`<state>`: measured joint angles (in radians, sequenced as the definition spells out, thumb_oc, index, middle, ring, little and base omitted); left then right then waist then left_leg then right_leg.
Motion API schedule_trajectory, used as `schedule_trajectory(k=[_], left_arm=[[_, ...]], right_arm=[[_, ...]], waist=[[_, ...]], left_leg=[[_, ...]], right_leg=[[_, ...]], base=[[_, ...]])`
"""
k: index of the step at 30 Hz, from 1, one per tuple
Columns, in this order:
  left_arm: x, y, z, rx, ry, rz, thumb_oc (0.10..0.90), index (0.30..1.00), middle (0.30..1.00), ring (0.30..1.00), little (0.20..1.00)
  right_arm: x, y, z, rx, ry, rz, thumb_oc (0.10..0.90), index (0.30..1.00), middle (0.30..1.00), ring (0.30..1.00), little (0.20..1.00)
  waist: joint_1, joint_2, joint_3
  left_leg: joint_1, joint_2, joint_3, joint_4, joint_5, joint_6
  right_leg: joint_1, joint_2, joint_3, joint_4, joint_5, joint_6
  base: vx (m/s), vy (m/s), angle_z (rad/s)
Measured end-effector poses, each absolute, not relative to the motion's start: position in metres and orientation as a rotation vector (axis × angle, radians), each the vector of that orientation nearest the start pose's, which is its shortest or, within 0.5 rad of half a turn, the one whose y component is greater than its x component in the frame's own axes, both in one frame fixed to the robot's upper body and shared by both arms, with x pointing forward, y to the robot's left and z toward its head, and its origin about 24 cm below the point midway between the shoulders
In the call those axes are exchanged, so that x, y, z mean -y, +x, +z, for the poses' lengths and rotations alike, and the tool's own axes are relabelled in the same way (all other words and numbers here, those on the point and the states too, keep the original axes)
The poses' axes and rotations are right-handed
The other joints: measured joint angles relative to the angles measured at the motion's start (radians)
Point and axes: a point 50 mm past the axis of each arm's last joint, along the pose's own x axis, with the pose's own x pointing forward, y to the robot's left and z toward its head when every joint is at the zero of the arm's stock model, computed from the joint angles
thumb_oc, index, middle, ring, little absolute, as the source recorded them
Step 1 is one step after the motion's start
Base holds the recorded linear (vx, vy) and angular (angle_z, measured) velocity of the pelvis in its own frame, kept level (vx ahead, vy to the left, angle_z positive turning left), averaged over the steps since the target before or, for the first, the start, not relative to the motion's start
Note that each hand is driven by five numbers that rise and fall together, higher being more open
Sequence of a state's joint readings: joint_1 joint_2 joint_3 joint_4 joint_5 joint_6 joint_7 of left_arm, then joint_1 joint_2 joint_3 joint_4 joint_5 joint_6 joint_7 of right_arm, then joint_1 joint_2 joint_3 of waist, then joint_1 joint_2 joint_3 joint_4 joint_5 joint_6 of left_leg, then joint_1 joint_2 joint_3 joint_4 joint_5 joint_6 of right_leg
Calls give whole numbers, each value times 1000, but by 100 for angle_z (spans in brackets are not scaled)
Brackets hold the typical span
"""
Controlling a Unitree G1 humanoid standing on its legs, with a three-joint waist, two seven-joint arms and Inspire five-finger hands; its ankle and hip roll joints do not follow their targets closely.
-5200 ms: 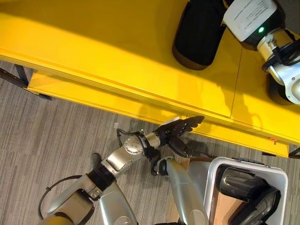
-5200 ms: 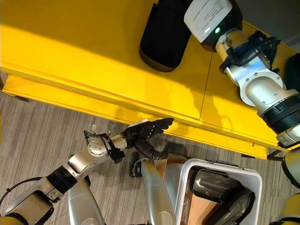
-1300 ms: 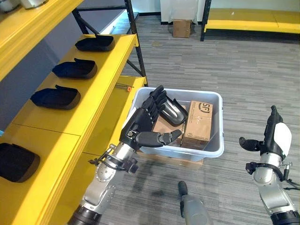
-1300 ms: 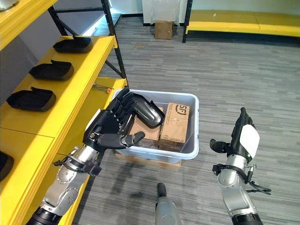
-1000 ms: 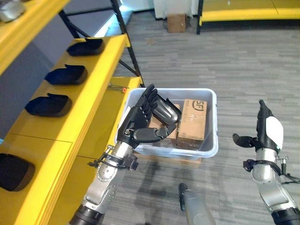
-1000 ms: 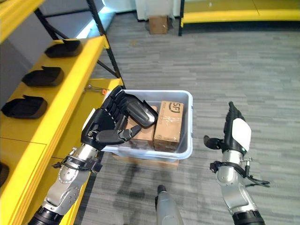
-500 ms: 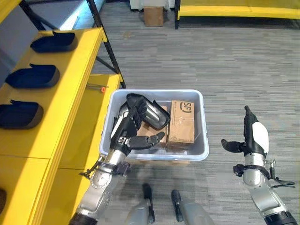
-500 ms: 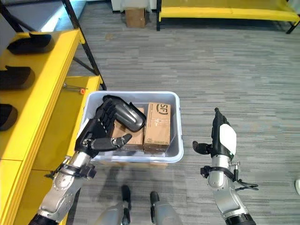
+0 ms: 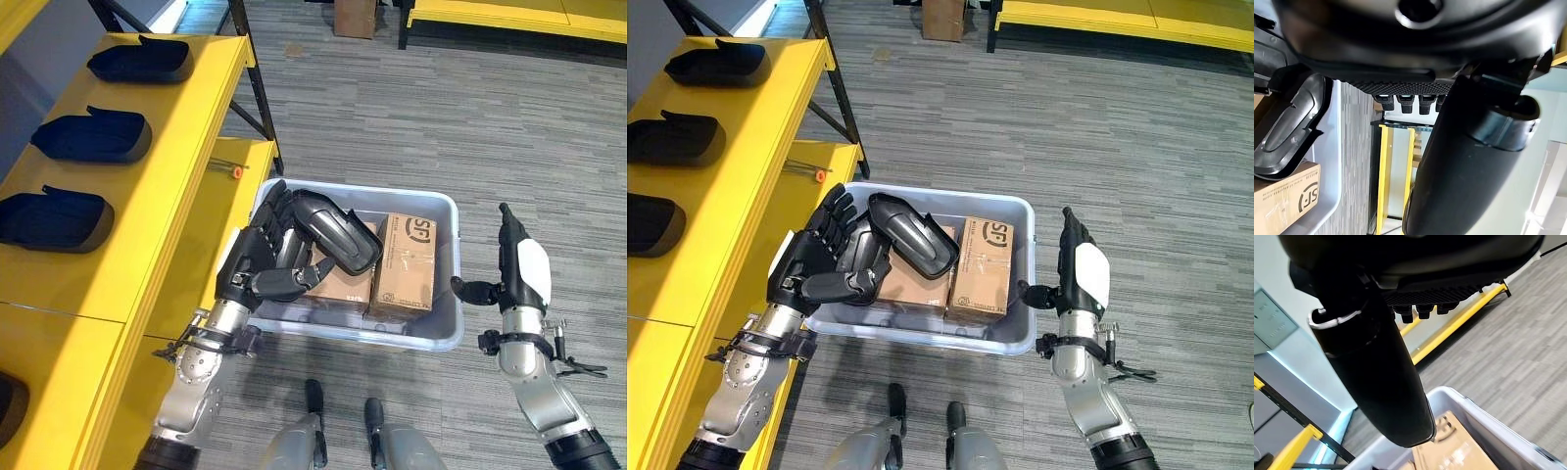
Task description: Move parts from the plastic box to the shelf.
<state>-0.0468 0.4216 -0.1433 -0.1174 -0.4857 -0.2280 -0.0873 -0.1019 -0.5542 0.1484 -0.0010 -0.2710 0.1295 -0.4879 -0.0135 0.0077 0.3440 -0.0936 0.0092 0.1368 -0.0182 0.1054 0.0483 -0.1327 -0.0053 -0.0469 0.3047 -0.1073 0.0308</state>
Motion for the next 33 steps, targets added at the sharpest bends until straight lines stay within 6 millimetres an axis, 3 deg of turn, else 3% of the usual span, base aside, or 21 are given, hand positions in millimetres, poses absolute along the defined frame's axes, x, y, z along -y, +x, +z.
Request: schedule_trajectory(k=[1,2,3,4,6,7,8,10,11,12,13,14,17,22,28,32,33], left_arm=[[-178,255,106,321,-70,-282,900,1000,1000,1000,1000],[-176,255,105,317,-67,-298,900,1000,1000,1000,1000],[-176,253,103,307,-65,-307,900,1000,1000,1000,1000],[-176,251,101,300,-63,-315,900,1000,1000,1000,1000],[-180,249,103,301,-43,-316,900,1000,1000,1000,1000],[-182,251,106,309,-28,-315,900,1000,1000,1000,1000],[-185,253,109,316,-19,-313,900,1000,1000,1000,1000],[-189,253,110,315,-17,-309,900,1000,1000,1000,1000],[-190,253,111,314,-7,-308,900,1000,1000,1000,1000],[-192,254,113,315,6,-310,900,1000,1000,1000,1000],[-194,253,114,317,24,-312,900,1000,1000,1000,1000],[-193,253,113,316,14,-307,900,1000,1000,1000,1000],[-186,250,106,287,4,-343,900,1000,1000,1000,1000],[-187,248,102,273,-1,-345,900,1000,1000,1000,1000],[-187,248,102,275,-5,-341,900,1000,1000,1000,1000],[-188,248,102,271,-2,-342,900,1000,1000,1000,1000],[-188,248,102,270,-1,-343,900,1000,1000,1000,1000]], right_arm=[[234,270,93,179,-819,-377,900,1000,1000,1000,1000],[233,271,93,181,-817,-372,900,1000,1000,1000,1000],[234,269,90,174,-818,-369,900,1000,1000,1000,1000],[235,267,89,171,-823,-365,900,1000,1000,1000,1000],[237,266,90,184,-833,-353,900,1000,1000,1000,1000],[238,266,92,190,-830,-348,900,1000,1000,1000,1000],[237,266,92,186,-830,-339,900,1000,1000,1000,1000],[236,266,89,170,-831,-315,900,1000,1000,1000,1000],[234,266,88,171,-826,-304,900,1000,1000,1000,1000],[232,267,87,168,-823,-294,900,1000,1000,1000,1000],[229,267,86,166,-819,-277,900,1000,1000,1000,1000],[228,270,89,174,-821,-269,900,1000,1000,1000,1000],[230,272,89,151,-832,-253,900,1000,1000,1000,1000],[248,268,95,138,-905,-267,900,1000,1000,1000,1000],[246,268,100,156,-1038,-180,900,1000,1000,1000,1000],[237,280,130,290,-1104,-157,900,1000,1000,1000,1000],[233,288,147,357,-1121,-155,900,1000,1000,1000,1000]], waist=[[12,-10,7],[14,-24,16],[10,-24,17],[4,-22,17],[-2,-22,17],[-9,-18,16],[-12,-18,16],[-2,-26,16],[-2,-30,16],[-2,-45,17],[6,-69,17],[15,-53,19],[12,-26,23],[-43,-25,23],[-27,-23,23],[-4,-22,24],[4,-20,25]], left_leg=[[-17,1,21,52,-41,26],[-25,8,27,119,-83,15],[-11,30,20,133,-96,13],[2,37,19,135,-98,16],[0,39,18,144,-105,16],[-18,39,-13,146,-108,3],[-41,40,-36,146,-90,-5],[-52,42,-55,126,-69,-20],[-66,40,-70,131,-64,-29],[-73,33,-83,132,-59,-44],[-83,26,-86,134,-53,-64],[-106,56,-90,133,-46,-79],[-90,127,-87,87,-20,-91],[-24,138,-76,26,4,-128],[-9,127,-68,13,9,-135],[-12,126,-74,14,12,-140],[-14,126,-79,16,13,-140]], right_leg=[[-65,-8,-10,131,-3,11],[-124,-24,-26,283,10,32],[-143,-43,-40,343,26,50],[-146,-67,-68,361,-8,26],[-124,-143,-69,272,-20,34],[-89,-176,-34,72,-11,62],[-52,-210,6,-60,33,87],[-6,-257,1,-215,103,110],[19,-265,3,-248,136,98],[36,-270,2,-250,172,91],[44,-273,-21,-237,188,114],[29,-247,-32,-245,182,140],[34,-179,-61,-260,183,111],[72,-162,-57,-275,177,104],[88,-171,-53,-293,179,109],[92,-172,-58,-296,179,110],[92,-171,-60,-296,178,110]], base=[[72,-95,-42],[113,-186,-29],[130,-254,-13],[127,-463,-1],[103,-565,5],[77,-441,36],[39,-379,49],[-8,-264,42],[-45,-127,43],[-76,-111,53],[-56,-108,34],[-28,-87,20],[54,-33,-4],[102,-24,-8],[55,-66,-1],[9,-64,5],[-26,-48,5]])
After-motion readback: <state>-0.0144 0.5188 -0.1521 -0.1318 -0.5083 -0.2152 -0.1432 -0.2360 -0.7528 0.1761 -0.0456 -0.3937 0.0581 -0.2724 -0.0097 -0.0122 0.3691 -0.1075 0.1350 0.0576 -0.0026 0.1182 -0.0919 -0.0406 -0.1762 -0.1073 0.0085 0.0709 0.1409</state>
